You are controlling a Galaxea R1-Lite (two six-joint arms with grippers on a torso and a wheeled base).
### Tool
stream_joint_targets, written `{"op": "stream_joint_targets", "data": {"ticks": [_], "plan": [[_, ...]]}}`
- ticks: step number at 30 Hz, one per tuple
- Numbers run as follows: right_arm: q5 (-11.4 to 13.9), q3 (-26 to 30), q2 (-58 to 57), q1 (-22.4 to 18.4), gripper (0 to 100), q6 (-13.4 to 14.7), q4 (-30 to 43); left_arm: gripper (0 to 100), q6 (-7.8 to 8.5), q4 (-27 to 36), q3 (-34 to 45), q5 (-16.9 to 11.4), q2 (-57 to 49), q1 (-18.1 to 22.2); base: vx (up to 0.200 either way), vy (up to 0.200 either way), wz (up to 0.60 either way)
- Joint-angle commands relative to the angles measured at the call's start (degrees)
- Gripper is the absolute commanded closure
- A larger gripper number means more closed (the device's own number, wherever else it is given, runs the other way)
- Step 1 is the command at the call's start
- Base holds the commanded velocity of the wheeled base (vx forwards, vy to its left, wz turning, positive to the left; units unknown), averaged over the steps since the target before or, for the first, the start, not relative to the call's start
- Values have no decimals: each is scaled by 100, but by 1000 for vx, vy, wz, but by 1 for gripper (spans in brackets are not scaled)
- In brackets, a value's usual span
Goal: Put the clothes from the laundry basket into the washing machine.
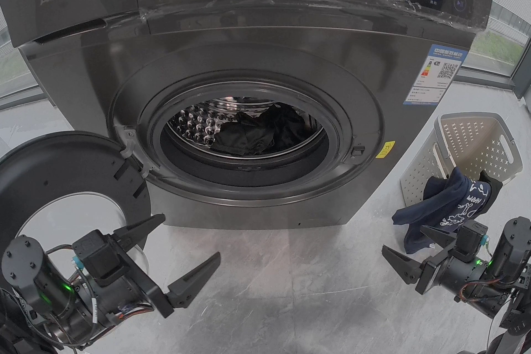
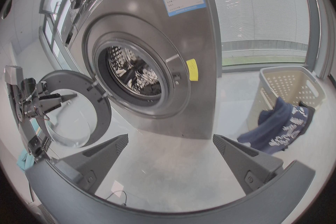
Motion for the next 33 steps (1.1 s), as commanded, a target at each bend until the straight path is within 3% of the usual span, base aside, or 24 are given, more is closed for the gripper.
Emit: {"op": "stream_joint_targets", "data": {"ticks": [1,3,4,5,7,11,16,19,21,22,26,29,30,33], "plan": [[-366,96,-1599,-151,0,-14,1337,0,38,963,132,101,-1534,17,-200,0,0],[-551,96,-2355,-195,0,30,2137,0,47,1859,132,136,-2360,35,-200,0,0],[-551,96,-2355,-195,0,30,2137,0,47,1859,132,136,-2360,35,-200,0,0],[-613,96,-2865,-380,0,66,2488,0,82,2624,132,250,-3002,228,-200,0,0],[-604,96,-3375,-749,0,83,2892,0,99,3503,132,268,-3705,562,-200,0,0],[-533,96,-4798,-1241,0,-58,4343,0,47,5006,132,83,-5173,1055,-200,0,0],[-279,88,-6143,-1848,0,-128,5670,0,12,6175,132,-181,-6561,1679,-160,0,0],[-191,88,-6741,-2243,0,-163,6153,0,38,6816,132,-233,-7247,2092,0,0,0],[-191,88,-6767,-2261,0,-172,6180,0,38,6851,132,-233,-7282,2109,0,0,0],[-129,88,-7365,-2560,0,-207,6637,0,38,7572,132,-330,-8029,2505,0,0,0],[20,44,-8226,-2841,0,-409,7348,0,-32,8038,132,-348,-8310,2751,0,-100,0],[-94,44,-8270,-2902,0,-365,7331,0,-305,8012,132,-286,-8302,2760,0,-200,0],[-287,70,-8261,-2911,0,-383,7252,0,-366,8047,132,-286,-8302,2760,0,-200,0],[-498,70,-8261,-2911,0,-444,7261,0,-384,8100,132,-242,-8258,2804,0,-200,0]]}}
